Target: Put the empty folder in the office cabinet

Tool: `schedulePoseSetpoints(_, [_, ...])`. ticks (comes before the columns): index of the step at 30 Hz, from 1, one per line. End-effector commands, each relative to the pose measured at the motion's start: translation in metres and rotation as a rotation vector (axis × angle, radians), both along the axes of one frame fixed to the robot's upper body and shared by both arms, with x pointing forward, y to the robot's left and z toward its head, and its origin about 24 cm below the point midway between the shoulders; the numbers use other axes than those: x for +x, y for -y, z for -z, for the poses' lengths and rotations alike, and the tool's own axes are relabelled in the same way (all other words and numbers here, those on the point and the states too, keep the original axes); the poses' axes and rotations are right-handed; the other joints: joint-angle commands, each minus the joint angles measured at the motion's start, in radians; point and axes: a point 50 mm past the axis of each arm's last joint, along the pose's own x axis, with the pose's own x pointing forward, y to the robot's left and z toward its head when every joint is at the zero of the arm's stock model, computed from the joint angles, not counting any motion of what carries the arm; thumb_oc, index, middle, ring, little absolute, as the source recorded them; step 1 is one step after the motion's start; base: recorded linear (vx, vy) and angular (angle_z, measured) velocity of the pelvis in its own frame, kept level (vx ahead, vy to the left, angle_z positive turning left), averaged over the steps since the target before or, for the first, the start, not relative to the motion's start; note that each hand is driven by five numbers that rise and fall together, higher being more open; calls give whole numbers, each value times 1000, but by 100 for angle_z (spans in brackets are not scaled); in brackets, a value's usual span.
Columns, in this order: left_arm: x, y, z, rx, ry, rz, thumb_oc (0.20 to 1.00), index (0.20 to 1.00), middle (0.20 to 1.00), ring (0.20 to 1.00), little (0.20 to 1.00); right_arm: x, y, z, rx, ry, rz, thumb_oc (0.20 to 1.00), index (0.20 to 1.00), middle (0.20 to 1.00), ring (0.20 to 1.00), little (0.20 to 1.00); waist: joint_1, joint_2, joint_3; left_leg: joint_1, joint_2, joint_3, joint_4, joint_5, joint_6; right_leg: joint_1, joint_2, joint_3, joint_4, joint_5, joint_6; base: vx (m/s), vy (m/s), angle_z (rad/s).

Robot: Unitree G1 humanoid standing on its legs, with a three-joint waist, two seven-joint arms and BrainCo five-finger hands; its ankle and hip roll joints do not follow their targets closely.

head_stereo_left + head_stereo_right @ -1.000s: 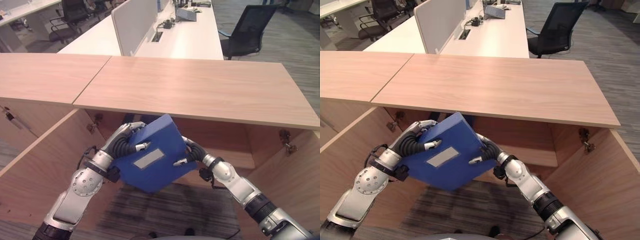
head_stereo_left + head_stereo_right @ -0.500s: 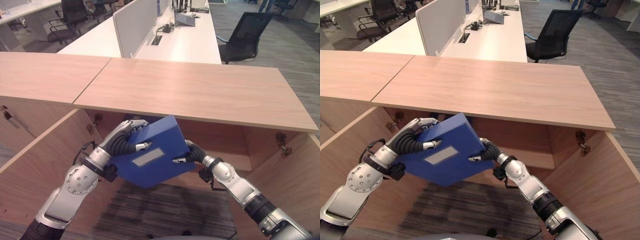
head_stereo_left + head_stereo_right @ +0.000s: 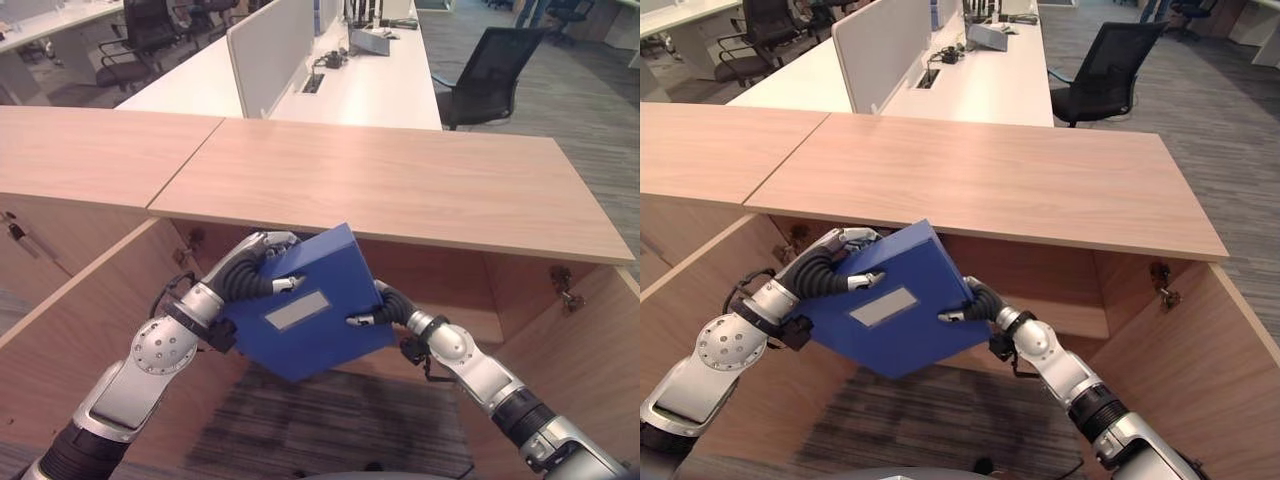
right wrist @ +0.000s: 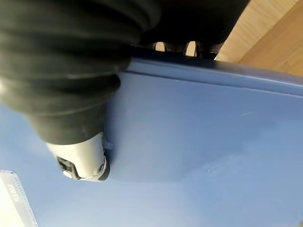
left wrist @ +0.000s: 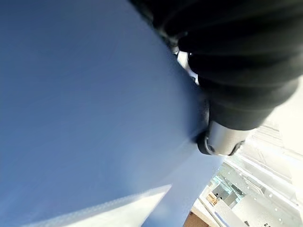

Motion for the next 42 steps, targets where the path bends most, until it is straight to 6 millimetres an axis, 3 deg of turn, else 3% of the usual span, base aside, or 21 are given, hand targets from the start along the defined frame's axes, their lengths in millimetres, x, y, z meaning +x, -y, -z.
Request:
schedulePoseSetpoints(1, [-14, 64, -50, -398, 66, 447, 1000, 1000, 1000, 1000, 1000, -15, -61, 8, 178, -149, -175, 200, 200, 200, 200, 200, -12, -60, -23, -22, -46, 19, -9, -73, 15, 56, -50, 25, 0, -89, 88, 0, 0, 0])
schedulePoseSetpoints(2, [-8, 58, -23, -391, -98, 418, 1000, 1000, 1000, 1000, 1000, -22, -47, 24, 199, -242, -115, 200, 200, 200, 200, 200, -18, -56, -21, -22, -46, 23, -9, -73, 15, 55, -50, 27, 0, -88, 89, 0, 0, 0])
schedulePoseSetpoints(3, [-4, 29, 25, -376, -320, 252, 1000, 1000, 1000, 1000, 1000, -41, -15, 60, 214, -415, 39, 200, 200, 200, 200, 200, -24, -52, -20, -22, -47, 24, -9, -73, 14, 53, -50, 28, 0, -85, 88, 0, 0, 0])
schedulePoseSetpoints(4, [-4, 29, 25, -376, -320, 252, 1000, 1000, 1000, 1000, 1000, -41, -15, 60, 214, -415, 38, 200, 200, 200, 200, 200, -24, -52, -20, -22, -47, 24, -9, -73, 14, 53, -50, 28, 0, -85, 88, 0, 0, 0])
schedulePoseSetpoints(7, [-15, -2, 68, -438, -480, 30, 1000, 1000, 1000, 1000, 1000, -57, 10, 80, 208, -509, 157, 200, 200, 200, 200, 200, -22, -52, -16, -22, -46, 22, -9, -72, 15, 53, -49, 27, 0, -86, 88, 1, -4, -2])
schedulePoseSetpoints(8, [-26, -18, 92, -428, -553, -105, 1000, 1000, 1000, 1000, 1000, -67, 22, 88, 230, -559, 220, 200, 200, 200, 200, 200, -19, -51, -12, -24, -46, 18, -9, -71, 17, 51, -47, 27, 0, -88, 86, 0, 0, 0])
schedulePoseSetpoints(9, [-26, -18, 92, -428, -554, -105, 1000, 1000, 1000, 1000, 1000, -67, 22, 88, 229, -560, 220, 200, 200, 200, 200, 200, -20, -51, -14, -26, -46, 17, -9, -71, 17, 50, -48, 26, 0, -88, 86, 5, -14, 4])
schedulePoseSetpoints(12, [-55, -49, 127, -420, -659, -358, 1000, 1000, 1000, 1000, 1000, -86, 39, 95, 293, -625, 322, 200, 200, 200, 200, 200, -17, -48, -4, -28, -46, 11, -9, -71, 19, 49, -45, 23, 0, -93, 84, -1, -20, 5])
schedulePoseSetpoints(14, [-63, -53, 136, -441, -697, -406, 1000, 1000, 1000, 1000, 1000, -89, 43, 97, 287, -632, 335, 200, 200, 200, 200, 200, -18, -49, -7, -36, -47, 8, -9, -66, 20, 43, -45, 19, 0, -91, 83, -6, -10, 3])
schedulePoseSetpoints(16, [-81, -58, 163, -423, -825, -502, 1000, 1000, 1000, 1000, 1000, -94, 48, 102, 263, -669, 367, 200, 200, 200, 200, 200, -16, -43, -4, -43, -49, 5, -9, -62, 22, 38, -44, 15, 0, -92, 81, -8, -16, 7])
schedulePoseSetpoints(21, [-95, -68, 176, -321, -896, -563, 1000, 1000, 1000, 1000, 1000, -102, 52, 115, 223, -730, 428, 200, 200, 200, 200, 200, -13, -36, -2, -51, -48, -4, -9, -57, 22, 32, -42, 8, 0, -95, 79, -4, -27, 6])
schedulePoseSetpoints(29, [-96, -58, 184, -360, -966, -549, 1000, 1000, 1000, 1000, 1000, -108, 45, 131, 356, -827, 633, 200, 200, 200, 200, 200, -17, -24, 4, -59, -44, -17, -9, -48, 15, 29, -39, 2, 0, -96, 72, 5, -38, 3])
schedulePoseSetpoints(31, [-88, -52, 184, -398, -966, -560, 1000, 1000, 1000, 1000, 1000, -109, 40, 141, 495, -898, 842, 200, 200, 200, 200, 200, -24, -14, 14, -61, -39, -25, -9, -45, 10, 28, -35, 1, 0, -94, 65, 29, -103, 4])
schedulePoseSetpoints(32, [-84, -51, 183, -432, -962, -575, 1000, 1000, 1000, 1000, 1000, -111, 27, 141, 605, -943, 890, 200, 200, 200, 200, 200, -34, -3, 25, -67, -28, -33, -9, -43, 3, 19, -28, 2, 0, -92, 55, 36, -146, 9])
schedulePoseSetpoints(34, [-84, -48, 180, -487, -968, -580, 1000, 1000, 1000, 1000, 1000, -105, 23, 135, 670, -926, 901, 200, 200, 200, 200, 200, -37, 7, 54, -91, -4, -16, 20, -26, -6, -4, -18, 19, 27, -110, 36, -35, -133, 17])
schedulePoseSetpoints(39, [-89, -35, 184, -579, -1034, -571, 1000, 1000, 1000, 1000, 1000, -90, 18, 124, 741, -881, 905, 200, 200, 200, 200, 200, -25, 7, 88, -234, 4, 2, 255, -64, -12, -23, -29, 19, 55, -142, 20, -23, -58, -8])
schedulePoseSetpoints(41, [-93, -33, 184, -583, -1060, -567, 1000, 1000, 1000, 1000, 1000, -89, 17, 122, 756, -874, 907, 200, 200, 200, 200, 200, -26, 7, 84, -256, 5, 17, 245, -51, -4, -19, -35, 14, 49, -143, 25, 131, 34, 9])
schedulePoseSetpoints(42, [-101, -33, 185, -590, -1081, -577, 1000, 1000, 1000, 1000, 1000, -85, 17, 118, 772, -853, 900, 200, 200, 200, 200, 200, -16, 9, 71, -319, -23, 9, 185, 2, -7, -2, -30, 27, 24, -142, 34, 173, 92, 14])
